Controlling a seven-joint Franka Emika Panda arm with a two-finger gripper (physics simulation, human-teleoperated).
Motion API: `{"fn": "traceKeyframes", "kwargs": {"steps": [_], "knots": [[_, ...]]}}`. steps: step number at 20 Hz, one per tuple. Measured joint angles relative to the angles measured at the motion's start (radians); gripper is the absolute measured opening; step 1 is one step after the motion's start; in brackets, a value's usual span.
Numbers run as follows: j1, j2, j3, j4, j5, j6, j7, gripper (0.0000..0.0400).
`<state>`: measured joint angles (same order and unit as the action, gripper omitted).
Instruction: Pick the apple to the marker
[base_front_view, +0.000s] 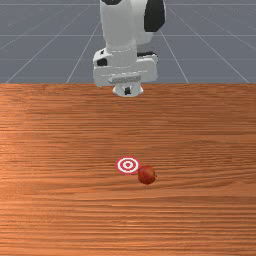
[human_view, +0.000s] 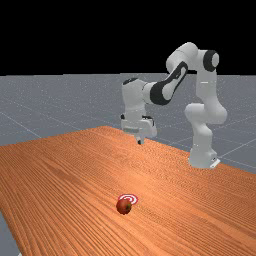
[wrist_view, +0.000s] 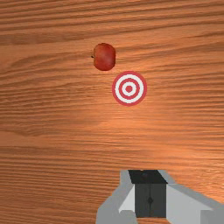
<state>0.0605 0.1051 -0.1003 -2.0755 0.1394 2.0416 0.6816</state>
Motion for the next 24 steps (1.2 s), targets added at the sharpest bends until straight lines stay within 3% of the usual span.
{"fn": "traceKeyframes", "kwargs": {"steps": [3, 4, 5, 6, 7, 9, 14, 18, 24], "knots": [[-0.001, 0.032, 0.001, 0.007, 0.007, 0.003, 0.014, 0.0], [0.0, 0.04, 0.002, 0.007, 0.011, 0.015, 0.016, 0.0035], [0.002, 0.045, 0.003, 0.006, 0.014, 0.039, 0.015, 0.0178], [0.003, 0.047, 0.005, 0.006, 0.017, 0.074, 0.015, 0.0265], [0.006, 0.047, 0.008, 0.01, 0.019, 0.11, 0.015, 0.0318], [0.013, 0.054, 0.015, 0.045, 0.024, 0.176, 0.023, 0.037], [0.052, 0.289, 0.045, 0.234, 0.034, 0.291, 0.081, 0.0398], [0.081, 0.524, 0.057, 0.385, 0.028, 0.311, 0.12, 0.04], [0.089, 0.697, 0.051, 0.504, 0.02, 0.316, 0.141, 0.04]]}}
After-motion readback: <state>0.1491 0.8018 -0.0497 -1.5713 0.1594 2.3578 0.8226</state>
